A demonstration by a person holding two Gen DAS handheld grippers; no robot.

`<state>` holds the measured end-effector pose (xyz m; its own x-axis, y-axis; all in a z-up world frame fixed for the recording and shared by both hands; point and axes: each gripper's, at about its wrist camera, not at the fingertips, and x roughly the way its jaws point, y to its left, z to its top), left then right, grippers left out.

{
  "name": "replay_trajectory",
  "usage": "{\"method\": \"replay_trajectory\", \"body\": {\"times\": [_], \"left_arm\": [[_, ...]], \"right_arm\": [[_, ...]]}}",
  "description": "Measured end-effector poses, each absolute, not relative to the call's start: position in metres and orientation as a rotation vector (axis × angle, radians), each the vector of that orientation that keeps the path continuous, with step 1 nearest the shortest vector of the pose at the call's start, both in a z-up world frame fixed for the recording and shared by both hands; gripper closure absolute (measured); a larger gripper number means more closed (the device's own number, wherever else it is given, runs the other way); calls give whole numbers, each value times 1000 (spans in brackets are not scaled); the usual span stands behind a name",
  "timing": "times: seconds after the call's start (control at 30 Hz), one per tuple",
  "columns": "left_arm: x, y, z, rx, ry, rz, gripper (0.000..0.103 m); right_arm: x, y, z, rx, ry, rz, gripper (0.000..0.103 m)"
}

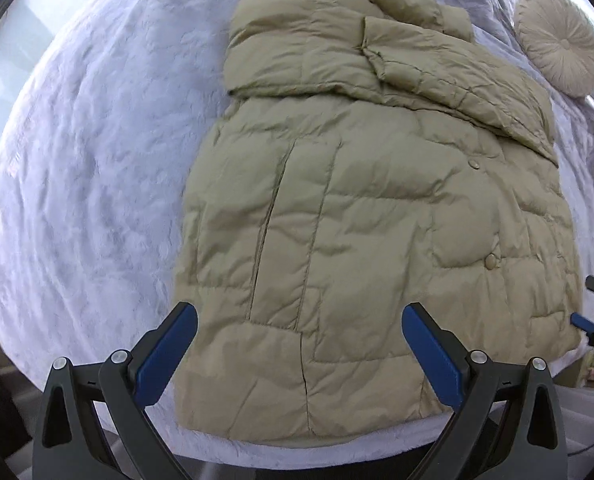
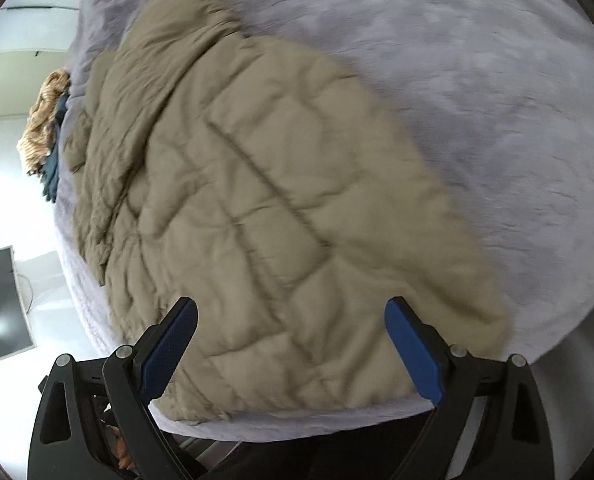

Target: Fold large clothes

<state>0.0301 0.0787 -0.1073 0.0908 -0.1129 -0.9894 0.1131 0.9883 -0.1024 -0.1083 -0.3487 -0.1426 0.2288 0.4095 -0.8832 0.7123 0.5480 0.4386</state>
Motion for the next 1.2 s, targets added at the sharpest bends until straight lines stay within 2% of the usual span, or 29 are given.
{"method": "replay_trajectory", "body": {"times": [0.3, 0.57, 0.73, 0.87, 1.13, 1.17, 1.2], "left_arm": [[-1, 149, -139, -253, 1592, -201, 1], [-35, 171, -170, -383, 1704, -201, 1], [-53, 191, -182, -526, 1725, -190, 1], [-56, 186, -197, -687, 1749, -260, 1], [-47, 149, -202, -642, 1737, -300, 2], [-46, 148, -198, -643, 1724, -312, 11], [-44, 148, -194, -644, 1715, -335, 29]], "right_arm": [[-149, -359, -146, 1208, 1328, -180, 8], [-181, -348, -162, 1256, 1393, -180, 7], [-200, -353, -176, 1368, 1339, -214, 7], [-198, -354, -190, 1470, 1257, -217, 7], [-171, -331, -210, 1557, 1250, -194, 8], [-171, -330, -208, 1553, 1244, -192, 8], [-171, -330, -206, 1554, 1231, -190, 12]]}}
